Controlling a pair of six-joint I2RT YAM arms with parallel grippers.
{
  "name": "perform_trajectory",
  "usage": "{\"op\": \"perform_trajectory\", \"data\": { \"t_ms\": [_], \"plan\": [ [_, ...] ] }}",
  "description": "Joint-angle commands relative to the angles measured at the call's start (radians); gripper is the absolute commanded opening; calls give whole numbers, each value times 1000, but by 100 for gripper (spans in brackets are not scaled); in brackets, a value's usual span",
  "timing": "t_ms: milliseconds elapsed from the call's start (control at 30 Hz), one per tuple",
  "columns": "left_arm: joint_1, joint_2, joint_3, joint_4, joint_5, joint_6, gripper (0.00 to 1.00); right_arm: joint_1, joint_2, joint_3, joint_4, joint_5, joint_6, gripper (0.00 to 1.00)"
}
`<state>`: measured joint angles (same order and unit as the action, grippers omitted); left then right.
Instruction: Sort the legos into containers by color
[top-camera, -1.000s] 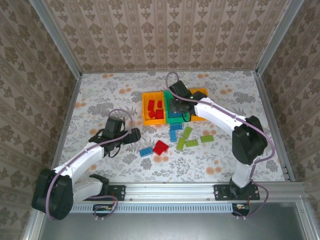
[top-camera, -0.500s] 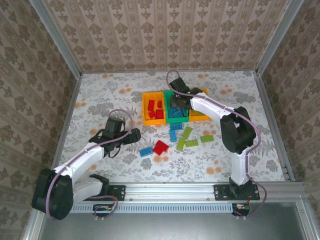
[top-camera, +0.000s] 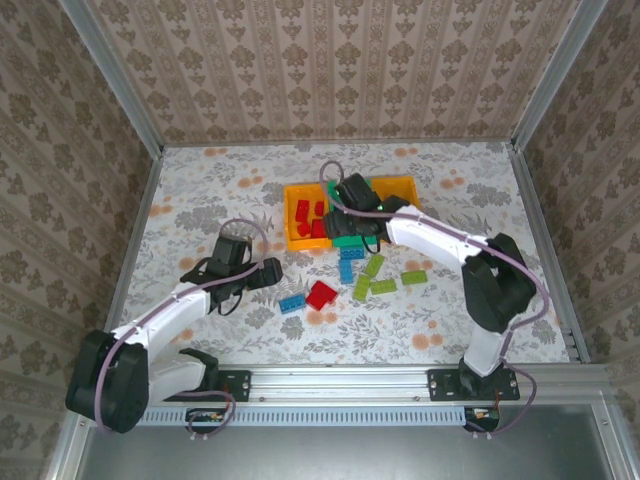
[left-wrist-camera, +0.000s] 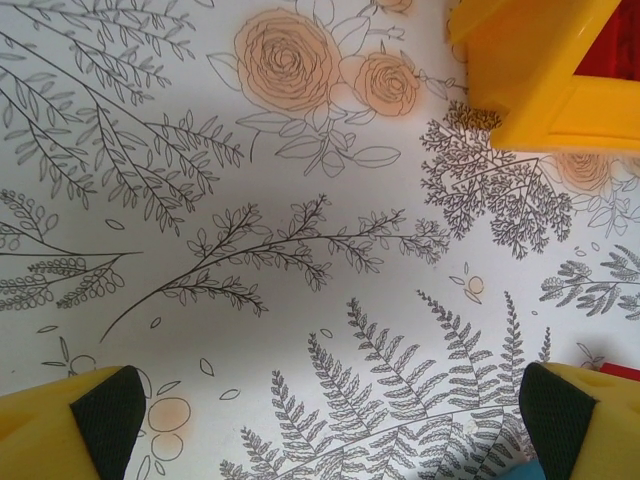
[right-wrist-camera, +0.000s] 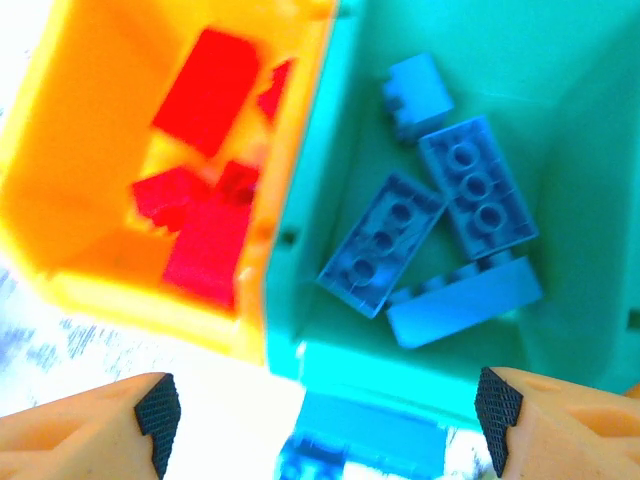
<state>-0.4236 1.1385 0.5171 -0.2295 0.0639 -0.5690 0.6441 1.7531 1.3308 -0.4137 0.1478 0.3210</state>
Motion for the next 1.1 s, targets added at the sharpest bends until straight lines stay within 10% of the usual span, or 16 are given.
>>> {"op": "perform_trajectory", "data": {
  "t_ms": [0,300,1067],
  "plan": [
    [6,18,-5,22,16,-17,100,20,-80,-114,50,-4,-105,82],
    [6,25,0,20,6,-23,100,119,-227,-378,186,-108,-149,82],
    [6,25,-23,33,26,-46,100,281,-63,-378,159,-70,-253,81]
  ]
}}
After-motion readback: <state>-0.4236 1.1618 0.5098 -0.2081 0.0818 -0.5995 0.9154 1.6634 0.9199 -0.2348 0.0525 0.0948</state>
